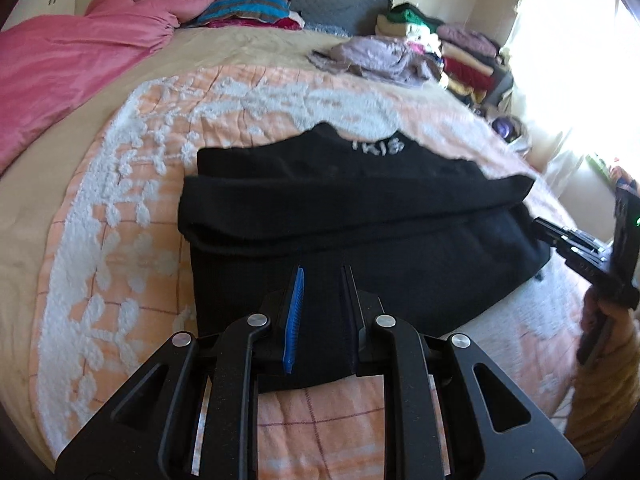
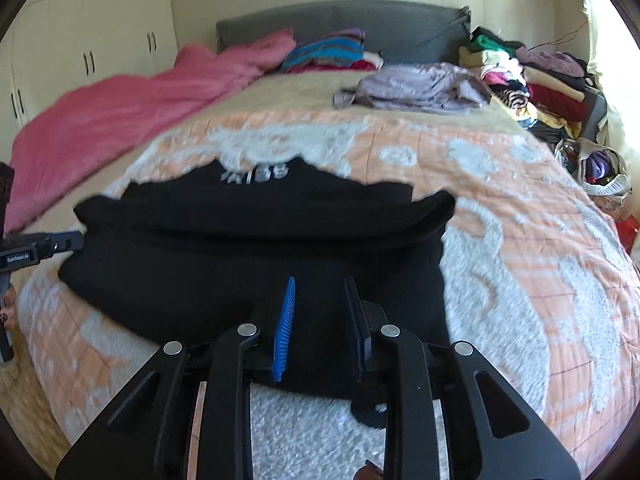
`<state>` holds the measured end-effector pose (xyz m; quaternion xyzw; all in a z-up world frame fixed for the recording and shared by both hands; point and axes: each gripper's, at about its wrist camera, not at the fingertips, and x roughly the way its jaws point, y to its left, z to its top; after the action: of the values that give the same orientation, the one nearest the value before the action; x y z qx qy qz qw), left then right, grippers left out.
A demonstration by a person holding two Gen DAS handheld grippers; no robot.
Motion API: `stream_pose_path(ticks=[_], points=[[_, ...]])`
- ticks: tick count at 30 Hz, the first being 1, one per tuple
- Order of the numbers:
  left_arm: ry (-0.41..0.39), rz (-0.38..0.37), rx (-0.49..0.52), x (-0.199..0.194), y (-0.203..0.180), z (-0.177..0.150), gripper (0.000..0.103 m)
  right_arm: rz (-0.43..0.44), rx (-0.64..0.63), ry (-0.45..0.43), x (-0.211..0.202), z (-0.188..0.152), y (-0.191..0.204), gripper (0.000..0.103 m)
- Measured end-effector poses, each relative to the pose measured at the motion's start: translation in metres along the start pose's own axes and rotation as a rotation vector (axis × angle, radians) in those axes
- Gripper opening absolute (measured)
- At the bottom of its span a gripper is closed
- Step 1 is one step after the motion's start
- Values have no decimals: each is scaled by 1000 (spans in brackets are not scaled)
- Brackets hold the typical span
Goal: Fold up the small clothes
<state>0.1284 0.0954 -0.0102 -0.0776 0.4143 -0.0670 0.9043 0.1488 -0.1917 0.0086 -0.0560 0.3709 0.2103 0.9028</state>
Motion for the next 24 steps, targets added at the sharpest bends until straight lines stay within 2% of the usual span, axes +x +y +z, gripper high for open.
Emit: stream_pose_path(ticks=[4,7,16,24], points=[[36,40,11,18,2,-3,11,-50,-72,62,22,-3,11,23],[33,56,17,25,3,1,12,-48,-56,97,43,4,7,23],[36,78,4,43,14,28,12,-63,-84,90,80,42,5,23],[-5,88,-87,49,45,64,12,-71,-39,53,94,75,-16,23]])
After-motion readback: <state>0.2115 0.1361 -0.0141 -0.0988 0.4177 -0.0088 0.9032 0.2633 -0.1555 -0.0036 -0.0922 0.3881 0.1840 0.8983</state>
